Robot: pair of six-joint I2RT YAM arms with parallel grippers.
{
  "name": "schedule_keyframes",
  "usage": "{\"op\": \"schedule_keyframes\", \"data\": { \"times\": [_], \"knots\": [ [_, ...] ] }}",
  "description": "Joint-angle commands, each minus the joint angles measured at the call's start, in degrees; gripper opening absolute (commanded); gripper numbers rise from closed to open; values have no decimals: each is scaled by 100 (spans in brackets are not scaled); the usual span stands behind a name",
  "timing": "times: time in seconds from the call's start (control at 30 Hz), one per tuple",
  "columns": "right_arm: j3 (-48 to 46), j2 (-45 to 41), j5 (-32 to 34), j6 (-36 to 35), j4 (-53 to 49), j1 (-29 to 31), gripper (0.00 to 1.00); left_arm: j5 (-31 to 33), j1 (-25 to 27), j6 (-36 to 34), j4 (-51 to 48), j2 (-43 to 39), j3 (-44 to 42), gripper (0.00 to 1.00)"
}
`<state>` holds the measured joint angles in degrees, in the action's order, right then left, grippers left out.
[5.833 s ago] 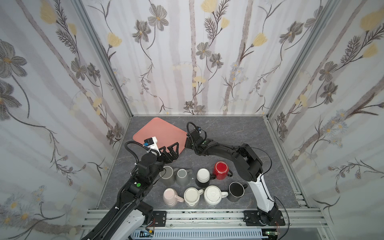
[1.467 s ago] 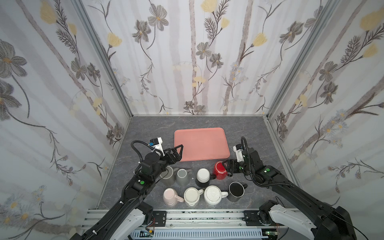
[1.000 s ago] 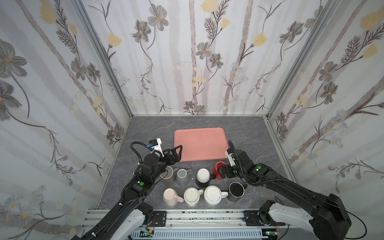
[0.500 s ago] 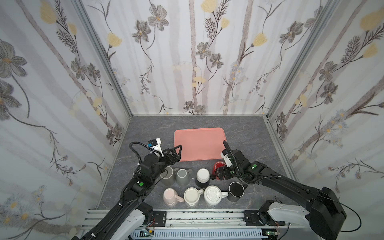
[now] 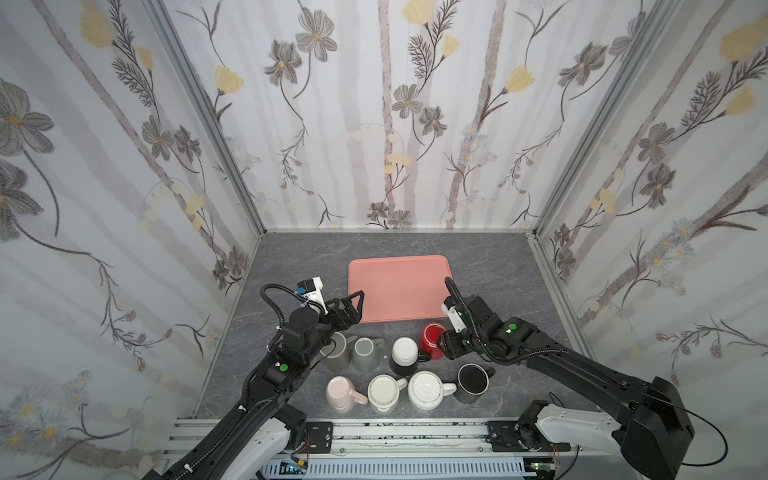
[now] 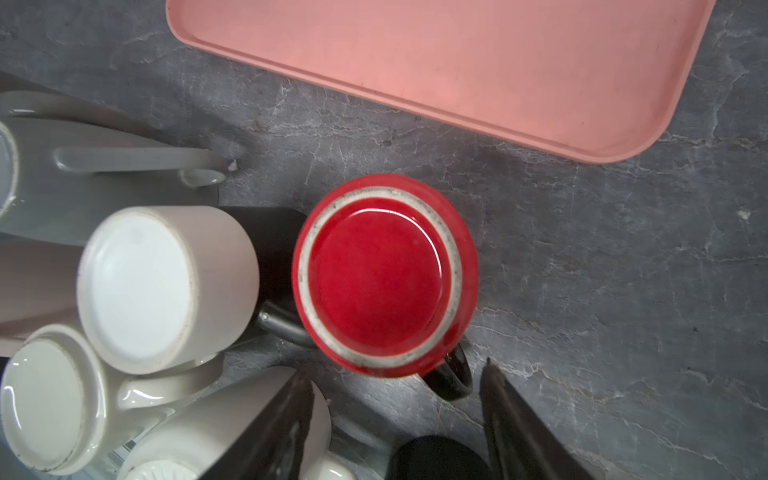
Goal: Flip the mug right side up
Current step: 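Lower the right gripper onto the upside-down red mug and grasp it, then lift the red mug with the right gripper and tilt it toward the left gripper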
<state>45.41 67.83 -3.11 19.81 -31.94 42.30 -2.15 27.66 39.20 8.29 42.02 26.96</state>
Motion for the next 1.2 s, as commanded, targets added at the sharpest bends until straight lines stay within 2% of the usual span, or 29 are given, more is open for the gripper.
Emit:
{"op": "schedule_keyframes", "data": {
  "times": [0.0,0.37,0.7,0.9,1.17],
  "knots": [
    [20,91,269,-49,-267,67,61,70,-6,-35,111,6,-4,100],
    [-105,517,453,-30,15,191,54,48,-7,-53,86,26,61,100],
    [-98,777,374,-65,451,239,35,66,-6,-44,58,6,62,100],
    [-144,1040,784,-26,556,304,37,66,-13,-26,65,16,76,100],
    [-155,1206,1143,40,698,428,26,-33,-6,-9,67,17,99,100]
  ]
}}
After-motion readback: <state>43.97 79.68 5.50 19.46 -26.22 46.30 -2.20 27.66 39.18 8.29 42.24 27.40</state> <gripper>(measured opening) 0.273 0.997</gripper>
